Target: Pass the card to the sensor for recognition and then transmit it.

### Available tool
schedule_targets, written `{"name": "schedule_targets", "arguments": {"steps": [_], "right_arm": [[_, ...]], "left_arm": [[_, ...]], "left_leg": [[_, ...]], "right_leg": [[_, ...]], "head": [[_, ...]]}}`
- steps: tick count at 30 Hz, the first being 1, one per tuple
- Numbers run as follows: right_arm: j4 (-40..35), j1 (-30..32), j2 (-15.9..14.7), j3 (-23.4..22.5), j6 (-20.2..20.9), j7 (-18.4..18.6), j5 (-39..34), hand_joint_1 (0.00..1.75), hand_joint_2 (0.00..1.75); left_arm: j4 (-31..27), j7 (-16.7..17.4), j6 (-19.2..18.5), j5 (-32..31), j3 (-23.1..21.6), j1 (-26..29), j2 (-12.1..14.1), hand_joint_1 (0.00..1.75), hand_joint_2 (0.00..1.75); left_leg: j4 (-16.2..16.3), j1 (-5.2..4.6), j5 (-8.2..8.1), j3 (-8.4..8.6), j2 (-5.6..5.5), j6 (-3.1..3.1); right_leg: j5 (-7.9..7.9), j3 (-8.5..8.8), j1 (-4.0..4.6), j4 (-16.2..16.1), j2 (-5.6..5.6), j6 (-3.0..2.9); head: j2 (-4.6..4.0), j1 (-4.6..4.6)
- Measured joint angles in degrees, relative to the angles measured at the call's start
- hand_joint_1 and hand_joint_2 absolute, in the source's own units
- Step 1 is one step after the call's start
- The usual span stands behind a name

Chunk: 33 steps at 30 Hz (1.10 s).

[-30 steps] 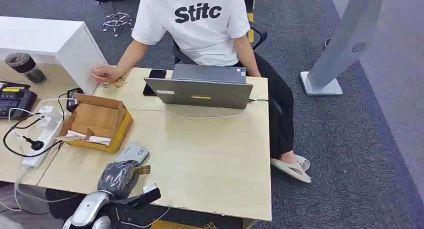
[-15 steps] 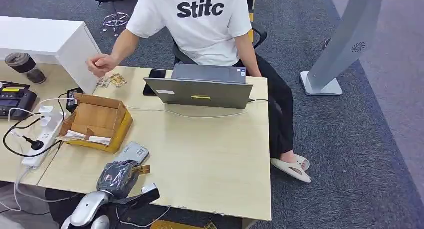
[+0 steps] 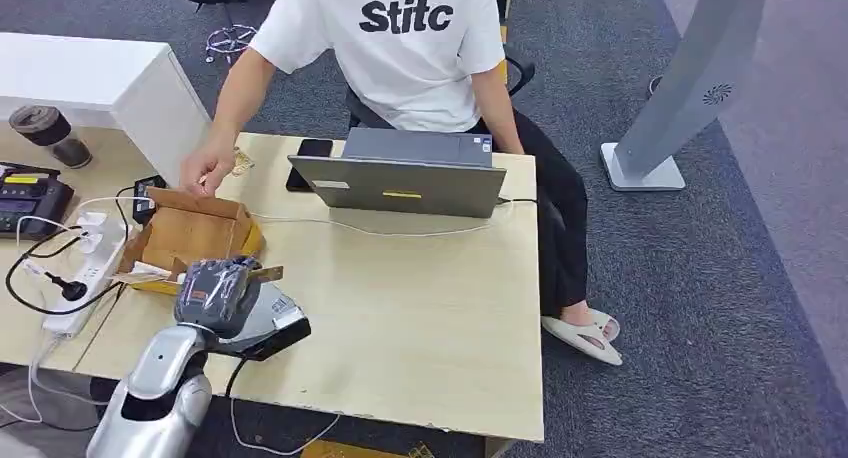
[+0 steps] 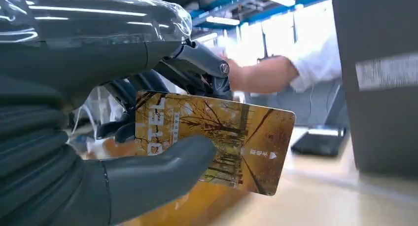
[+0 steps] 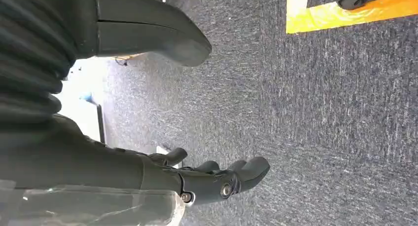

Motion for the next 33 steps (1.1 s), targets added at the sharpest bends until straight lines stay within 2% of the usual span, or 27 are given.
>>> {"name": "schedule_targets", "arguments": {"steps": [8,17,19,22,28,33], "right_arm": [[0.00,-0.08,-0.04,0.04,0.68,0.28,0.94,0.00,1.75],[0.00,-0.21,-0.20,0.22,0.63,0.24,2.19,0.00,1.75],[0.00,-0.27,-0.28,0.24,0.61,0.28,2.47,0.00,1.75],[0.00,-0.27,-0.46,0.28,0.66,0.35,3.37,0.00,1.75],[0.00,-0.43,-0.70,0.31,0.68,0.35,4.28,0.00,1.75],[0.00,-0.57,-0.70,0.31,0.66,0.35,4.96,0.00,1.75]], "left_arm": [[-1.38,0.74,-0.57,-0.68,0.00,-4.94,1.20,1.75,1.75],[-1.49,3.50,-1.33,-2.82,1.31,-10.33,3.32,1.75,1.75],[-1.49,4.99,-1.51,-4.27,1.38,-10.97,4.05,1.75,1.75],[-1.36,9.53,-1.75,-4.74,1.40,-12.64,6.52,1.75,1.75],[0.15,16.53,-1.77,-5.05,1.40,-15.23,12.29,1.75,1.75],[1.33,18.23,-1.60,-5.12,1.40,-16.10,15.10,1.75,1.75]], "left_leg": [[0.00,0.00,0.00,0.00,0.01,0.00],[0.00,0.00,0.01,0.00,0.01,0.00],[0.00,0.00,0.01,0.00,0.01,0.00],[0.00,0.01,0.01,0.00,0.02,0.00],[-0.01,0.04,0.02,0.01,0.08,-0.01],[-0.01,0.03,0.01,-0.03,0.06,-0.01]], "right_leg": [[0.00,-0.01,0.00,0.00,0.02,0.00],[0.00,0.00,0.00,0.02,0.02,0.00],[0.00,-0.01,0.00,0.02,0.03,0.00],[0.00,-0.03,0.01,0.02,0.04,-0.01],[0.02,-0.05,0.04,0.05,0.13,-0.03],[0.01,-0.06,0.04,0.05,0.12,-0.03]], "head": [[0.00,-0.02],[0.00,0.00],[0.00,0.00],[0.00,-0.02],[0.00,-0.02],[0.00,0.00]]}}
